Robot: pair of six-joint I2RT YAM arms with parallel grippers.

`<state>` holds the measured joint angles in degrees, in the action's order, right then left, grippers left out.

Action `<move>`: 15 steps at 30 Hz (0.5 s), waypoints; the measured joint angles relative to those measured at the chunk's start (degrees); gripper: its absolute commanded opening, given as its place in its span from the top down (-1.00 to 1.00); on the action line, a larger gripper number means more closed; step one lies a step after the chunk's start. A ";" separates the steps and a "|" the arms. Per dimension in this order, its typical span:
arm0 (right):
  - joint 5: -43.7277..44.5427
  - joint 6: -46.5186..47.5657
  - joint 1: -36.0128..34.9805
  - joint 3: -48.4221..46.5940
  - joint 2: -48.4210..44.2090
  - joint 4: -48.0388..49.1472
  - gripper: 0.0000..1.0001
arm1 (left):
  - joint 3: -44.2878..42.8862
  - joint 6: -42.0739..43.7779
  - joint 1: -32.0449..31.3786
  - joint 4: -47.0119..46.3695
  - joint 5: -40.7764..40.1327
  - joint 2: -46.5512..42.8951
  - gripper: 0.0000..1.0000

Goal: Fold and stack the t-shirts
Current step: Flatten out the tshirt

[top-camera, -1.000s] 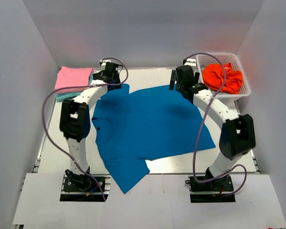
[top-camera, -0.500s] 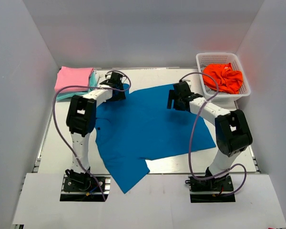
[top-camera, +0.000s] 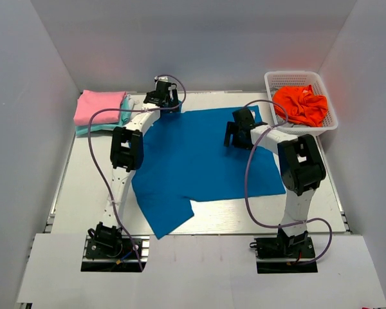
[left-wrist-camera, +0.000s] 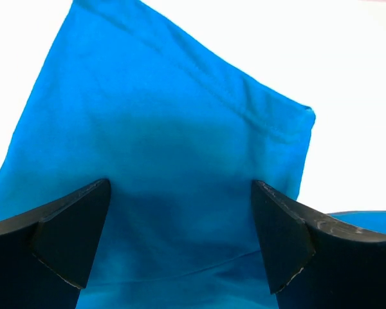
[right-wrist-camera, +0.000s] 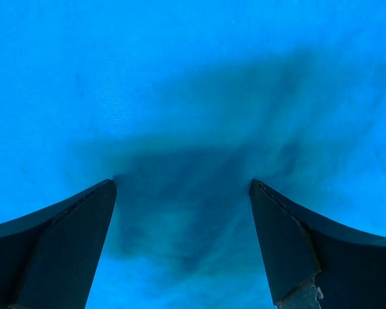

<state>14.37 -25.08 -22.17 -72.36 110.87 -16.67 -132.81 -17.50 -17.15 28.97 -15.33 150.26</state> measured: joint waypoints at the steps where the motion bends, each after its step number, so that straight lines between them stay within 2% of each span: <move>1: -0.42 0.02 0.24 -0.83 0.57 0.04 -0.81 | 0.00 0.57 0.22 -1.90 0.98 0.28 -1.00; 4: -2.01 0.17 0.94 -2.27 1.38 0.07 -0.81 | -2.80 1.81 1.01 -6.03 3.48 2.67 -1.00; 7: -3.39 0.83 1.40 -3.43 1.53 -0.48 -0.81 | -9.16 2.49 1.46 -8.68 6.27 6.82 -1.00; 9: -3.98 1.60 1.49 -4.46 1.33 -0.92 -0.81 | -9.20 2.91 1.84 -9.62 7.58 6.73 -1.00; 12: -4.59 2.19 1.49 -4.72 -0.44 -1.01 -0.81 | -4.52 3.50 2.05 -9.09 8.70 2.05 -1.00; 15: -5.01 1.97 1.44 1.11 -10.03 0.72 -0.81 | 8.00 3.50 1.73 -6.51 8.79 -10.91 -1.00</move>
<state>9.37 -23.11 -20.73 -71.24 100.84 -15.94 -124.81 -14.00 -15.42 22.46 -6.55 139.35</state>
